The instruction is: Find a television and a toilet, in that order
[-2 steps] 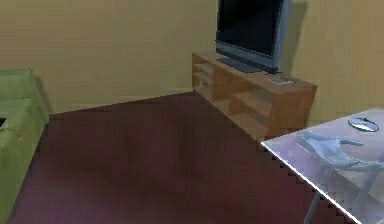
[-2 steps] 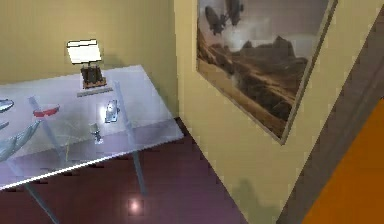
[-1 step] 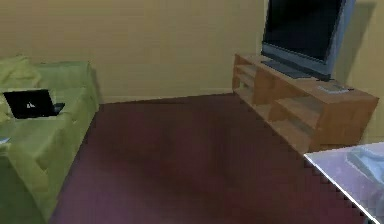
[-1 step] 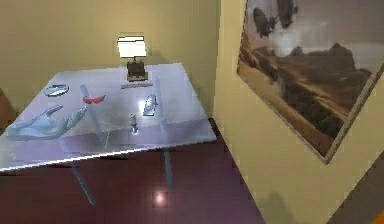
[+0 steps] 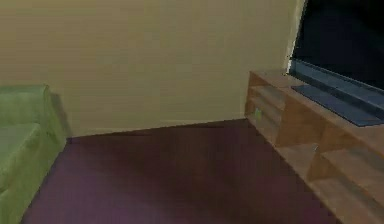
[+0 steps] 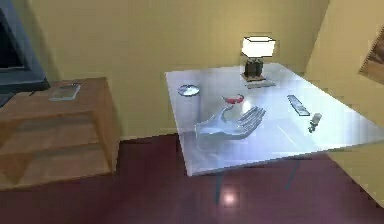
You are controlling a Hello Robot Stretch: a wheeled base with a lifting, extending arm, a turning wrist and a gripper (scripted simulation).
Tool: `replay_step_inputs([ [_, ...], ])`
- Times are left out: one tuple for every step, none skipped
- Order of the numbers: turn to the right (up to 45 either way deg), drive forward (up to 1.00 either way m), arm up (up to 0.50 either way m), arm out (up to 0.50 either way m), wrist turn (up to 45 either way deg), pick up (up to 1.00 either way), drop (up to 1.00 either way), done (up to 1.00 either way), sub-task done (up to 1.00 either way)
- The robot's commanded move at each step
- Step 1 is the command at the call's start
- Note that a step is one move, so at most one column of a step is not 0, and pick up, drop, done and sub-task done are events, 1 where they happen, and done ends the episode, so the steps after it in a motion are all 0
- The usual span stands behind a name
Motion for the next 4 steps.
replay_step_inputs([
  [39.0,0.0,0.0,0.0,0.0,0.0,0.0,0.0,0.0],
  [0.0,0.2,0.0,0.0,0.0,0.0,0.0,0.0,0.0],
  [12.0,0.0,0.0,0.0,0.0,0.0,0.0,0.0,0.0],
  [0.0,0.55,0.0,0.0,0.0,0.0,0.0,0.0,0.0],
])
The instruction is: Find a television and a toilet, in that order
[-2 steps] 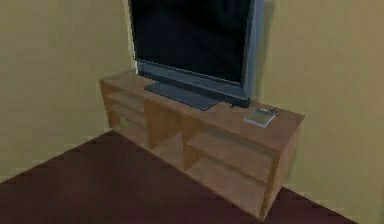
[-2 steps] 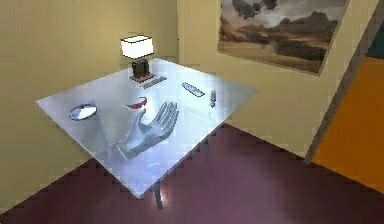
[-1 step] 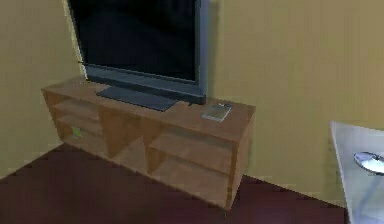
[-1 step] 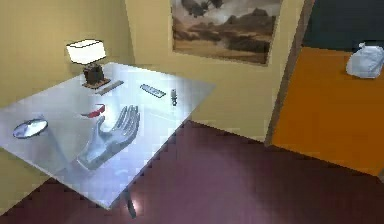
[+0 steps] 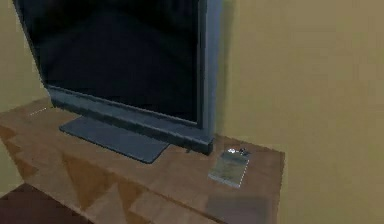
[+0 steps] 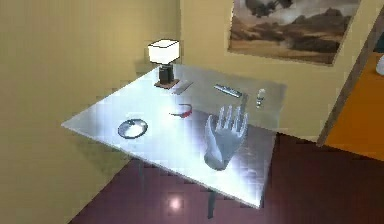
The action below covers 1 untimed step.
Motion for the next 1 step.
replay_step_inputs([
  [-18.0,0.0,0.0,0.0,0.0,0.0,0.0,0.0,0.0],
])
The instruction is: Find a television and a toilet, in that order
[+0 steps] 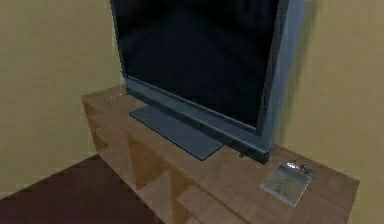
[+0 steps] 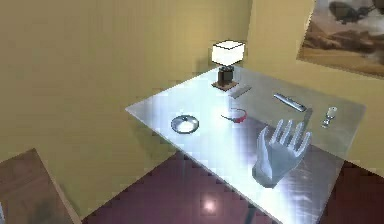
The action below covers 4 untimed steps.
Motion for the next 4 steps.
replay_step_inputs([
  [0.0,0.0,0.0,0.0,0.0,0.0,0.0,0.0,1.0],
  [-45.0,0.0,0.0,0.0,0.0,0.0,0.0,0.0,0.0],
  [-45.0,0.0,0.0,0.0,0.0,0.0,0.0,0.0,0.0],
  [-45.0,0.0,0.0,0.0,0.0,0.0,0.0,0.0,0.0],
])
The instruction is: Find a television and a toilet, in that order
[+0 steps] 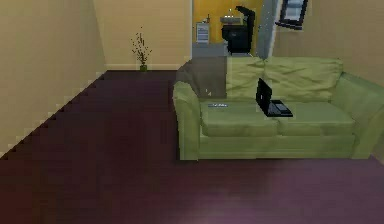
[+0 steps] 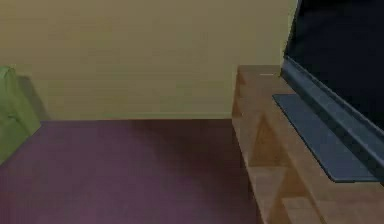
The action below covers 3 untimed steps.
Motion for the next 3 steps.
replay_step_inputs([
  [-24.0,0.0,0.0,0.0,0.0,0.0,0.0,0.0,0.0],
  [0.0,1.0,0.0,0.0,0.0,0.0,0.0,0.0,0.0],
  [0.0,0.65,0.0,0.0,0.0,0.0,0.0,0.0,0.0],
])
